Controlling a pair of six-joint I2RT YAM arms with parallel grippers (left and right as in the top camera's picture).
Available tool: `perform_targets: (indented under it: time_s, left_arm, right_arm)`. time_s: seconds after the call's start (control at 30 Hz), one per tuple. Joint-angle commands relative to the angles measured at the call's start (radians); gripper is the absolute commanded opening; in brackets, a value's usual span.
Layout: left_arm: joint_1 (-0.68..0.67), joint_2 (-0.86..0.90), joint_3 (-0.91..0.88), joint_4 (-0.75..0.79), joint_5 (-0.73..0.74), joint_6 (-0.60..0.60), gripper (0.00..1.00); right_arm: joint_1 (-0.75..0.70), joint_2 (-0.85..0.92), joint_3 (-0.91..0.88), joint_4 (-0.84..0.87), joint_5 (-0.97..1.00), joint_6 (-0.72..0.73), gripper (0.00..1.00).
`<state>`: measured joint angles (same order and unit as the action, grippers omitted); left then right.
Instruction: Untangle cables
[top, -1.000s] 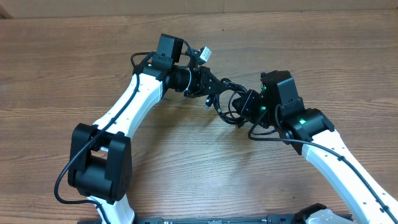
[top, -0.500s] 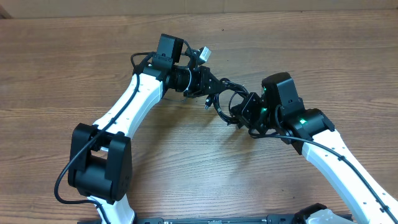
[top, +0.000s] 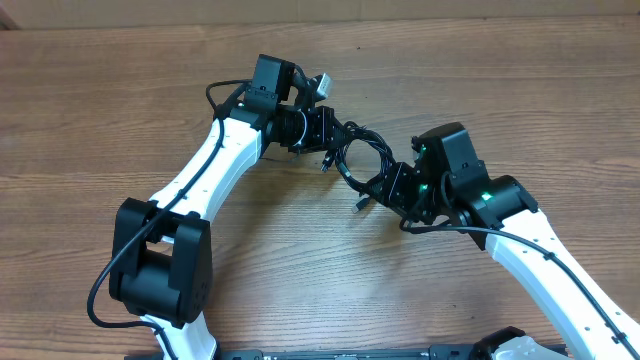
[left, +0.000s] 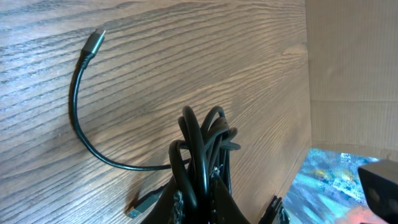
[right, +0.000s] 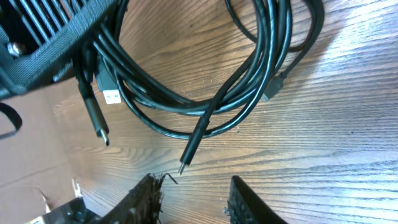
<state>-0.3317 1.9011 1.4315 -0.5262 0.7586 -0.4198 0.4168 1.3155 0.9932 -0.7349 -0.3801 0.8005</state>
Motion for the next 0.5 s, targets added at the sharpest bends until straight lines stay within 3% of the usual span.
perform_targets:
  time_s: [0.0, 0.23, 0.47]
  left_arm:
    - [0.003, 0.001, 0.004, 0.003, -0.007, -0.024, 0.04]
    - [-0.010, 0.001, 0.004, 0.003, -0.007, -0.108, 0.04]
    - [-0.023, 0.001, 0.004, 0.003, -0.007, -0.112, 0.04]
  right_arm:
    - [0.021, -0.003, 0.023, 0.013, 0.027, -0.024, 0.32]
    - [0.034, 0.059, 0.023, 0.031, 0.027, -0.020, 0.27]
    - [0.034, 0.101, 0.023, 0.064, 0.019, -0.016, 0.20]
